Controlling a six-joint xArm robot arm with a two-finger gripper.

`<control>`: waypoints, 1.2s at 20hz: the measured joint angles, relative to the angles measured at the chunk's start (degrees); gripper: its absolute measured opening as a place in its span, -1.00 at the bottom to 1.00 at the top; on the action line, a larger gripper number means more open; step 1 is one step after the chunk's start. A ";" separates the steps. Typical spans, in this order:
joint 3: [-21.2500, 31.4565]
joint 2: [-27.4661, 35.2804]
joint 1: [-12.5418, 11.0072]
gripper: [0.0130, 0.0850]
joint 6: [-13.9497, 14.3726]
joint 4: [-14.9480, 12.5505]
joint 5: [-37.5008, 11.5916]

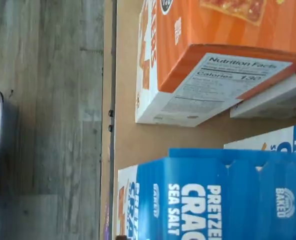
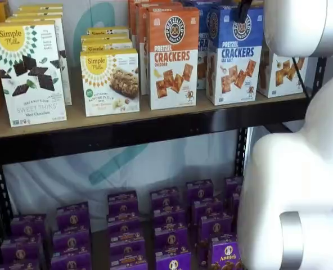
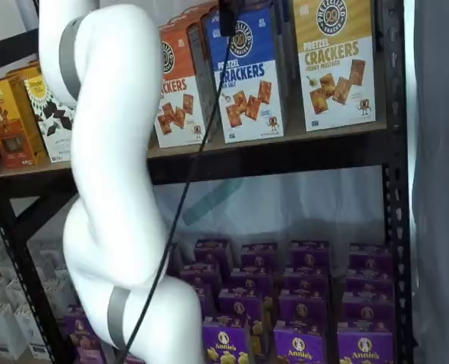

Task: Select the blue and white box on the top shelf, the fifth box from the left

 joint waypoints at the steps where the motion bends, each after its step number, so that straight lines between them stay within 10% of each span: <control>1: 0.38 -0.18 0.13 1.00 -0.01 -0.23 -0.28; 24: 3.50 -0.56 3.37 1.00 0.97 -5.14 -0.91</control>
